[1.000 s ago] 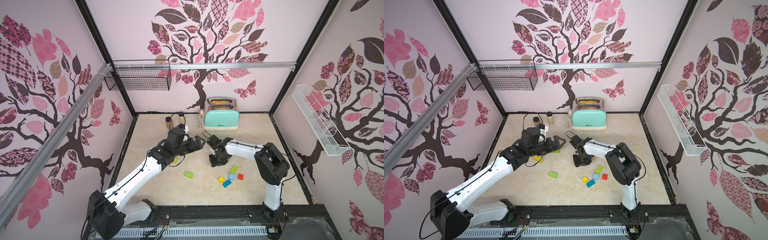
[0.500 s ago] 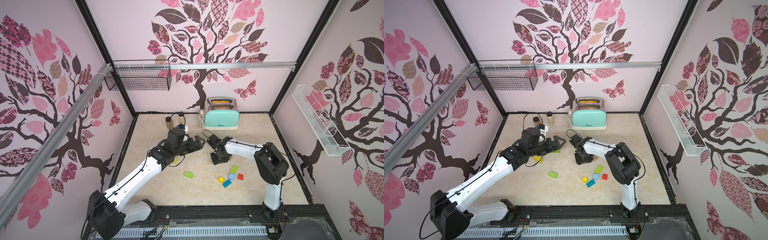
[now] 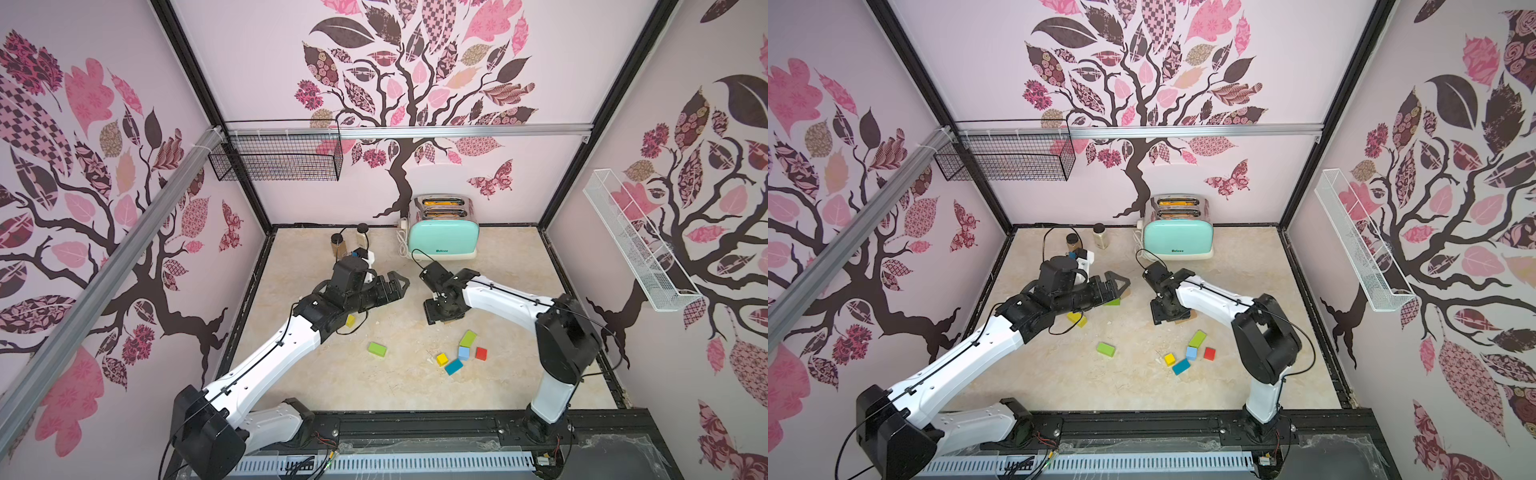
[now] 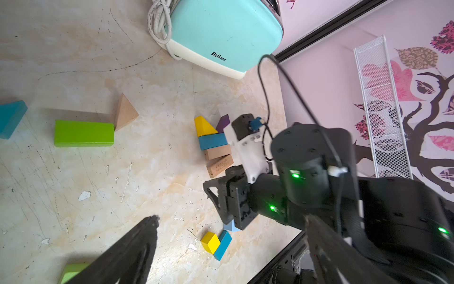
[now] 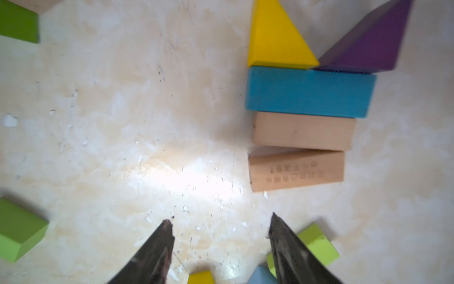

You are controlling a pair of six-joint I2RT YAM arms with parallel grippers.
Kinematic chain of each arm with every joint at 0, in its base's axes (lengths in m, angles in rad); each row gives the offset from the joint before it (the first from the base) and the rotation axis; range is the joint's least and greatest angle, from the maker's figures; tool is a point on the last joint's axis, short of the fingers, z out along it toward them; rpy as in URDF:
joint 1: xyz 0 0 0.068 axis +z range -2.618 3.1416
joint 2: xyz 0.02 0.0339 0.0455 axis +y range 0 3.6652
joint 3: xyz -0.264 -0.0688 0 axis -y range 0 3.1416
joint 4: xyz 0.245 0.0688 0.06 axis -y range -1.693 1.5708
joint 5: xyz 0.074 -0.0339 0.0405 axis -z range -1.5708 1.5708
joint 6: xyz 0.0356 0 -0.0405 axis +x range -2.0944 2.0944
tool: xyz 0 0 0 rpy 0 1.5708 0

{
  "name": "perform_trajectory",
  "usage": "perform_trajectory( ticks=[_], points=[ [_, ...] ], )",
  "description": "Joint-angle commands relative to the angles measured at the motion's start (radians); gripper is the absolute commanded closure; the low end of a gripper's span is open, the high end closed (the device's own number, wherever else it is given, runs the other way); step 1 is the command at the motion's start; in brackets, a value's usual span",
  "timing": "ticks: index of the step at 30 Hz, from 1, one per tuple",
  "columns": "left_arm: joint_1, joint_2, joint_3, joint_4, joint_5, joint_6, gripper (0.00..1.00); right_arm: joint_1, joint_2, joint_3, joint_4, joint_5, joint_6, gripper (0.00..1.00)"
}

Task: Assemble a carrot with building blocks
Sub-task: Assemble the building block at the center of the board.

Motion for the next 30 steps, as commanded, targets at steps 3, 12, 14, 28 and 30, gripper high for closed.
perform_trajectory(
  ticks=[3, 12, 14, 28, 30],
  points=[
    [0.0, 0.009, -0.008, 0.021, 0.044, 0.017, 0.02, -0.046, -0.077, -0.113, -0.096, -0.006, 0.038, 0.32],
    [-0.012, 0.049, -0.01, 0.032, 0.088, 0.011, 0.02, -0.147, -0.086, -0.202, -0.022, -0.006, -0.056, 0.18],
    [-0.012, 0.052, -0.011, 0.032, 0.089, 0.013, 0.02, -0.149, -0.062, -0.2, -0.027, -0.002, -0.077, 0.17],
    [-0.013, 0.075, -0.007, 0.036, 0.095, 0.016, 0.02, -0.15, -0.02, -0.271, 0.021, 0.006, -0.131, 0.18],
    [-0.012, 0.078, -0.004, 0.035, 0.095, 0.017, 0.02, -0.148, -0.028, -0.279, 0.012, -0.006, -0.136, 0.18]
  ],
)
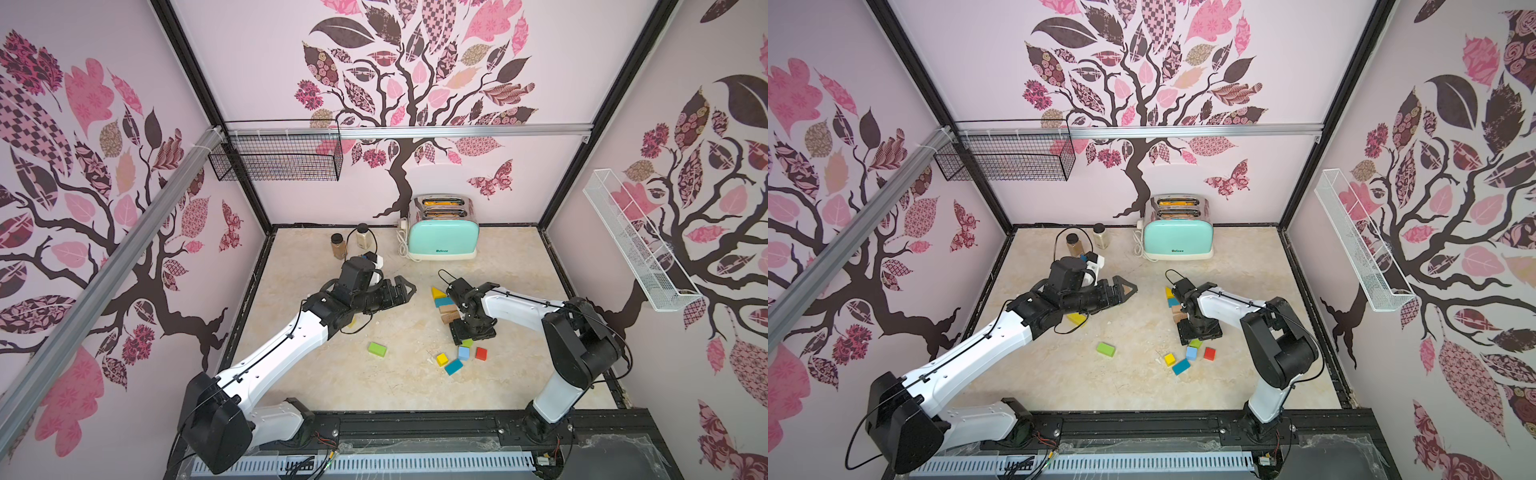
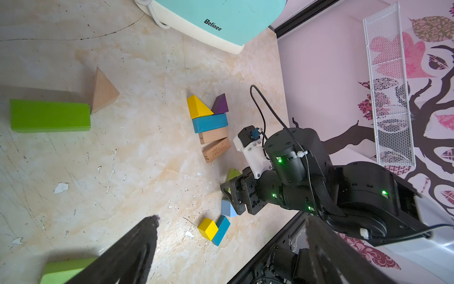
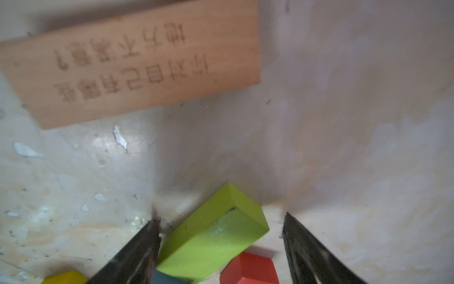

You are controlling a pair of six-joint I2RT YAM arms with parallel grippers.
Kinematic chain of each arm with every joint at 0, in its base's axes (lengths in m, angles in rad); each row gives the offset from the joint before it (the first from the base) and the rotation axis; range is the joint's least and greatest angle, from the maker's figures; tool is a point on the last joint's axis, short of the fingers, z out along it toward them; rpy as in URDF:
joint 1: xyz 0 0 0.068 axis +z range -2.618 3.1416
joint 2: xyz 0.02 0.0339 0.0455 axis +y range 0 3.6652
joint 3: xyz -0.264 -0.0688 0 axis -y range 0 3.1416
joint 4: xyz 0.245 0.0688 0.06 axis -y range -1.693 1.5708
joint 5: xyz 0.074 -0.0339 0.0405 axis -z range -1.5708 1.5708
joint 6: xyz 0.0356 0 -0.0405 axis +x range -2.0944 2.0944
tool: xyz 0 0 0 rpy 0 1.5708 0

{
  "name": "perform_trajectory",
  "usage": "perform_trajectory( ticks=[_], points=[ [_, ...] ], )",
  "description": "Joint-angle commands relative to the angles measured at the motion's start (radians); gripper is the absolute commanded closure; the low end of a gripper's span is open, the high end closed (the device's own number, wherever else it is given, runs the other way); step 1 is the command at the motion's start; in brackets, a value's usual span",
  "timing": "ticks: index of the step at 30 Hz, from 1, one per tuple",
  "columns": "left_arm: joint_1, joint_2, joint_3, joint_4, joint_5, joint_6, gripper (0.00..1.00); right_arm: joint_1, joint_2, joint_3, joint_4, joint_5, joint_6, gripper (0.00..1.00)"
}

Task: Assemble a carrot with building blocks
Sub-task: Assemble the building block at the center of the board.

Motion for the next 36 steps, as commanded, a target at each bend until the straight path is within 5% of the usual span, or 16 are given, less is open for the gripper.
perform_trajectory(
  ticks=[1, 7, 13, 17, 32, 36],
  points=[
    [-0.002, 0.011, 0.002, 0.022, 0.009, 0.012, 0.02, -0.001, -0.009, -0.004, -0.003, -0.008, -0.019, 0.18],
    [-0.003, 0.03, 0.015, 0.021, 0.017, 0.015, 0.02, 0.0, 0.005, 0.004, -0.02, -0.026, -0.018, 0.19],
    [-0.002, 0.037, 0.018, 0.025, 0.018, 0.017, 0.02, 0.0, 0.015, 0.011, -0.006, -0.119, 0.027, 0.39],
    [-0.002, 0.039, 0.018, 0.023, 0.018, 0.018, 0.02, 0.0, 0.032, 0.036, -0.002, -0.143, 0.074, 0.41],
    [-0.001, 0.023, 0.009, 0.014, 0.004, 0.025, 0.02, -0.005, 0.064, 0.106, 0.0, -0.071, 0.241, 0.83],
    [-0.001, 0.021, 0.009, 0.014, 0.004, 0.029, 0.02, -0.025, 0.061, 0.093, 0.002, -0.047, 0.296, 0.85]
  ],
)
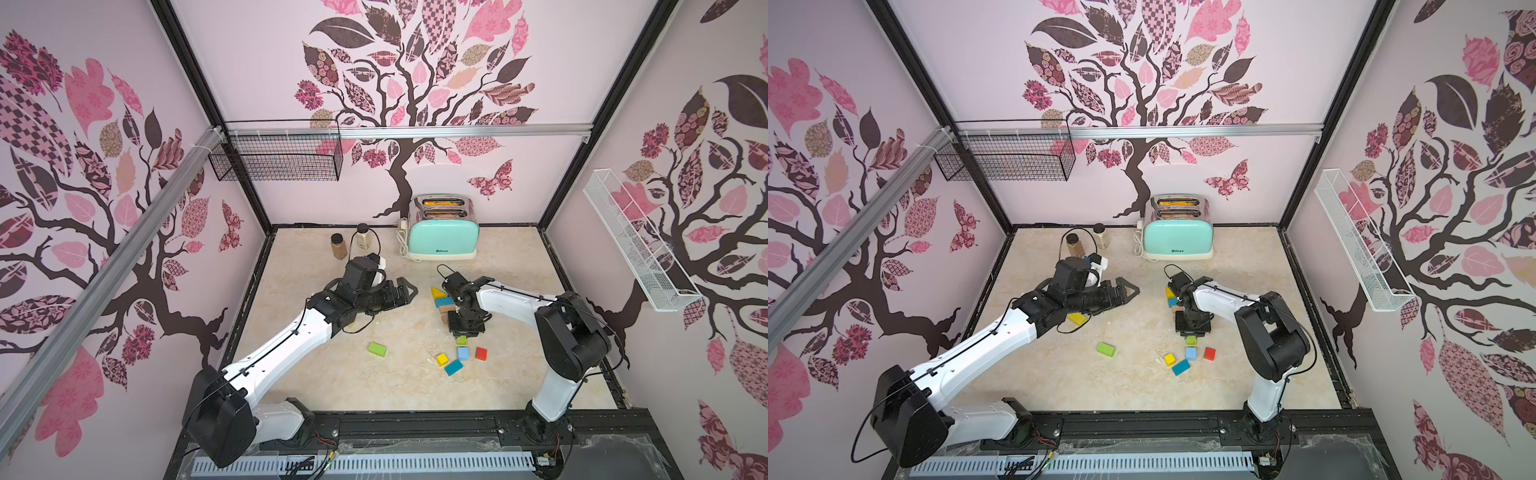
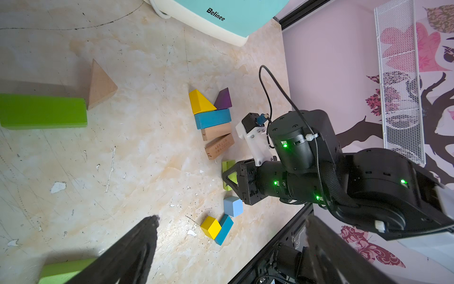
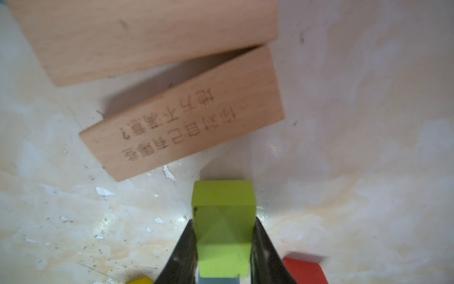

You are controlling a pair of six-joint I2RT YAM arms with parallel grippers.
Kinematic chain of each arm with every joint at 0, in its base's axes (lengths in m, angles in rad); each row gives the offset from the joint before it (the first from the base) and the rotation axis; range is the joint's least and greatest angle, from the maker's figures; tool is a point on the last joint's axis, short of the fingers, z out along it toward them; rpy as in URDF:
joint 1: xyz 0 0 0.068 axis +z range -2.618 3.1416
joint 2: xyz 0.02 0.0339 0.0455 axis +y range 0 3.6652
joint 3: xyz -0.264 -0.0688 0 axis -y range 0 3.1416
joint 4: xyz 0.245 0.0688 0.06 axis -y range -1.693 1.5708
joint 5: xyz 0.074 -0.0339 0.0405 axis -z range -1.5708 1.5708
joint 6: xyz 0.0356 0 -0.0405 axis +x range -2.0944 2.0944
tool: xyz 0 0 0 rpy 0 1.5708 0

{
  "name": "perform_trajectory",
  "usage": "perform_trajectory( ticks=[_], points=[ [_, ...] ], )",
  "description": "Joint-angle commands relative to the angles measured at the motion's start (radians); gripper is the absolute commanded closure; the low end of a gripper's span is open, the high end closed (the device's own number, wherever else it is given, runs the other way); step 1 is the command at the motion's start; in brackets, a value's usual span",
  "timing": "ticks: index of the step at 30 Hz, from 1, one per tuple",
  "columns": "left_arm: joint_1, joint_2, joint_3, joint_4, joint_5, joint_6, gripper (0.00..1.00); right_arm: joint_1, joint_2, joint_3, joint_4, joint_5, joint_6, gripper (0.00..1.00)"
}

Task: Assemble a carrot with building blocks
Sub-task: Assemble the building block at the center of the board.

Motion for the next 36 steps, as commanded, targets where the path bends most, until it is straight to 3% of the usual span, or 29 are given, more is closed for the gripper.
perform_trajectory(
  ticks=[1, 10, 19, 25, 29, 36],
  points=[
    [-0.001, -0.01, 0.009, 0.009, -0.01, 0.022, 0.02, -0.025, -0.006, 0.0, 0.006, 0.034, 0.078, 0.85],
    [-0.001, -0.012, 0.013, 0.006, -0.004, 0.035, 0.02, -0.079, -0.004, -0.035, 0.087, -0.03, 0.236, 0.81],
    [-0.001, -0.026, 0.006, 0.004, -0.001, 0.039, 0.02, -0.087, -0.044, -0.01, 0.081, -0.102, 0.246, 0.54],
    [-0.001, -0.028, -0.003, 0.016, -0.002, 0.035, 0.02, -0.087, -0.14, -0.053, 0.045, -0.11, 0.167, 0.46],
    [-0.002, -0.023, -0.003, 0.022, -0.002, 0.03, 0.02, -0.081, -0.139, -0.068, 0.019, -0.104, 0.094, 0.52],
    [-0.002, -0.004, 0.008, 0.021, -0.001, 0.028, 0.02, -0.08, -0.112, -0.124, 0.085, -0.127, 0.04, 0.76]
  ],
)
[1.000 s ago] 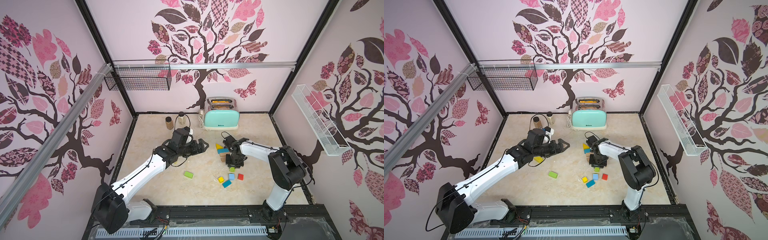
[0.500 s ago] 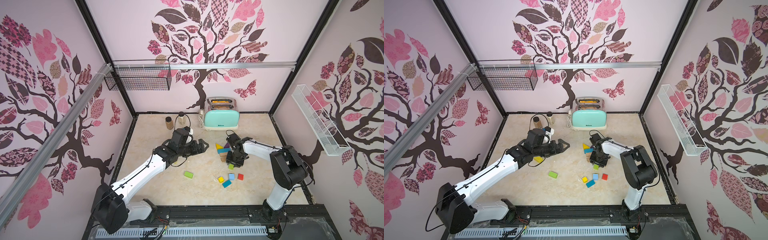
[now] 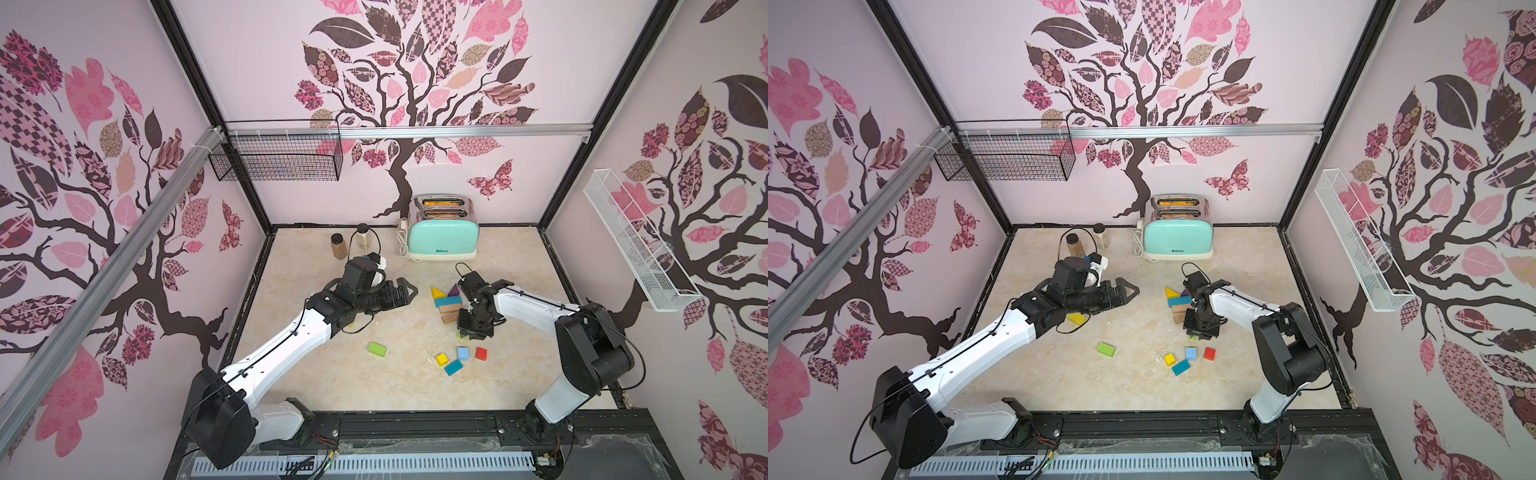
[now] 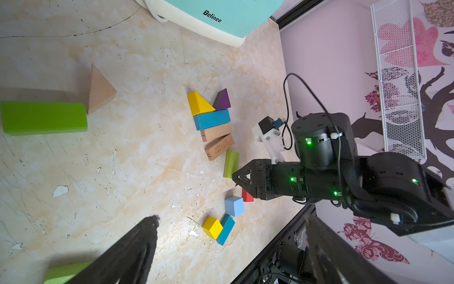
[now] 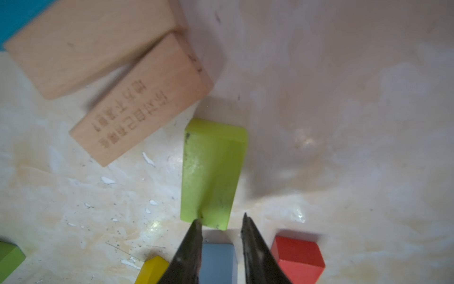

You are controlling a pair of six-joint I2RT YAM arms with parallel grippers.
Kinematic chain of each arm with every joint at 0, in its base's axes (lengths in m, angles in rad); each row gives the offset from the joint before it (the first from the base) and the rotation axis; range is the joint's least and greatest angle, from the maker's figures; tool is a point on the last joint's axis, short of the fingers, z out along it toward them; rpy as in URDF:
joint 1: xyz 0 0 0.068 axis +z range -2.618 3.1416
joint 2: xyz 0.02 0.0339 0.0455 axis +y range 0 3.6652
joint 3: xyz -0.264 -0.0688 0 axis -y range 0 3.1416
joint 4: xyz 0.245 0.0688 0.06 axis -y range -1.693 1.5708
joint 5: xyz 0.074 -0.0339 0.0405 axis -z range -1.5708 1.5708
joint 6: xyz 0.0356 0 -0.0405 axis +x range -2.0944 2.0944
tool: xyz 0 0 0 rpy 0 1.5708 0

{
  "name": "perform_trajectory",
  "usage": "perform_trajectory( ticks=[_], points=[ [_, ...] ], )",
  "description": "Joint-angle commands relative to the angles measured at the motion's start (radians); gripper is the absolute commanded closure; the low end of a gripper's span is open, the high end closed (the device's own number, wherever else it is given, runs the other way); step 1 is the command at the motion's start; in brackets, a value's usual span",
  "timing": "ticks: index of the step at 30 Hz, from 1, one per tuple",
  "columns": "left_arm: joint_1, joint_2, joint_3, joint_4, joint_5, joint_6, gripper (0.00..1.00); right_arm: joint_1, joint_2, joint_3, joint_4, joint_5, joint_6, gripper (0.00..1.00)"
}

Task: Assemble a carrot with building blocks
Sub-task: Assemble the building block at the center of the board.

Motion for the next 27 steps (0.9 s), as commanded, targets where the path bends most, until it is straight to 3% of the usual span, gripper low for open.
perform_trajectory(
  ticks=[1, 16, 27],
  points=[
    [-0.002, 0.005, 0.014, 0.018, -0.001, 0.006, 0.02, 0.005, 0.012, -0.004, 0.021, -0.002, -0.043, 0.79],
    [-0.002, 0.035, 0.027, 0.023, 0.005, 0.008, 0.02, 0.001, -0.142, 0.004, -0.017, 0.05, -0.066, 0.74],
    [-0.002, 0.037, 0.02, 0.028, 0.006, 0.008, 0.02, -0.001, -0.014, -0.041, 0.039, 0.061, -0.061, 0.81]
  ],
)
